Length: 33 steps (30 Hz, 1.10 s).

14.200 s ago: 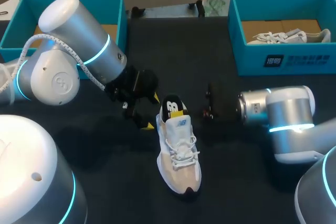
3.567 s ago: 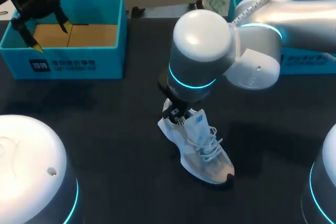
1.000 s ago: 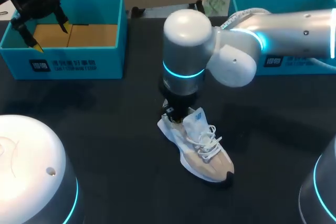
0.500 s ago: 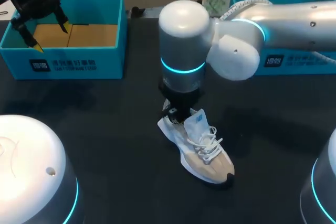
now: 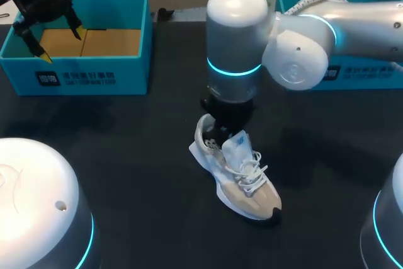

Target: Take the shoe out of the shoebox, open the shoe tongue, remove and reinsert the insole, then place the shoe into the shoebox

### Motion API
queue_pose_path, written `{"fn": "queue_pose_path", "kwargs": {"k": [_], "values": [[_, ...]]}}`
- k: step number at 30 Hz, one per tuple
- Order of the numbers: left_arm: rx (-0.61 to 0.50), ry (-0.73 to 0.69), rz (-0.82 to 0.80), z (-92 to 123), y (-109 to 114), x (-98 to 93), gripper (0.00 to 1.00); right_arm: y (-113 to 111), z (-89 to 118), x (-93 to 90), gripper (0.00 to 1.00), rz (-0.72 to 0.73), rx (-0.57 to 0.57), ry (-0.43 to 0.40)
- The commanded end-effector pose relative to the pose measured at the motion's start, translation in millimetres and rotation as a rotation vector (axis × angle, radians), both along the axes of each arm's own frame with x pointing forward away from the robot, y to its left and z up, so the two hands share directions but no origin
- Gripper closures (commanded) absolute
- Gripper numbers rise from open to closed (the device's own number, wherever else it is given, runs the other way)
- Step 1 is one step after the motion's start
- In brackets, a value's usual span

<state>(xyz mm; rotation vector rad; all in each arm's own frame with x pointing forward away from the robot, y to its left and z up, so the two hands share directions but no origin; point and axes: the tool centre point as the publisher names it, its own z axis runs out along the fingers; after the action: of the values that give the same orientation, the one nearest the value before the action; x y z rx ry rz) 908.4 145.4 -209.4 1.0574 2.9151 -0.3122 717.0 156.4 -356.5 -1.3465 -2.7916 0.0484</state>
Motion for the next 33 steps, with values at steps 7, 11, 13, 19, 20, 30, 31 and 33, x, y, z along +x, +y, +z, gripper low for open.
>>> {"fn": "queue_pose_path", "kwargs": {"k": [7,11,13,19,20,30,31,33], "values": [[0.002,0.000,0.000,-0.2,0.3,0.2,0.00,5.1,2.2,3.6,0.17,0.027,-0.006,0.008],[0.002,0.000,0.000,-0.2,0.3,0.2,0.00,6.3,0.2,2.8,0.00,0.025,-0.001,0.012],[0.002,0.000,0.000,-0.2,0.3,0.2,0.00,6.5,0.0,1.5,0.00,0.021,0.001,0.013],[0.002,0.000,0.000,-0.2,0.3,0.2,0.00,7.0,4.4,-1.1,0.00,0.011,-0.002,0.007],[0.002,0.000,0.000,-0.2,0.3,0.2,0.00,8.4,5.2,-1.0,0.00,0.013,-0.005,0.008],[0.002,0.000,0.000,-0.2,0.3,0.2,0.00,15.6,15.9,6.0,0.00,0.021,-0.036,-0.010],[0.002,0.000,0.000,-0.2,0.3,0.2,0.00,15.6,16.1,6.1,0.00,0.022,-0.038,-0.009],[0.002,0.000,0.000,-0.2,0.3,0.2,0.00,14.1,15.5,6.4,0.00,0.022,-0.037,-0.007]]}}
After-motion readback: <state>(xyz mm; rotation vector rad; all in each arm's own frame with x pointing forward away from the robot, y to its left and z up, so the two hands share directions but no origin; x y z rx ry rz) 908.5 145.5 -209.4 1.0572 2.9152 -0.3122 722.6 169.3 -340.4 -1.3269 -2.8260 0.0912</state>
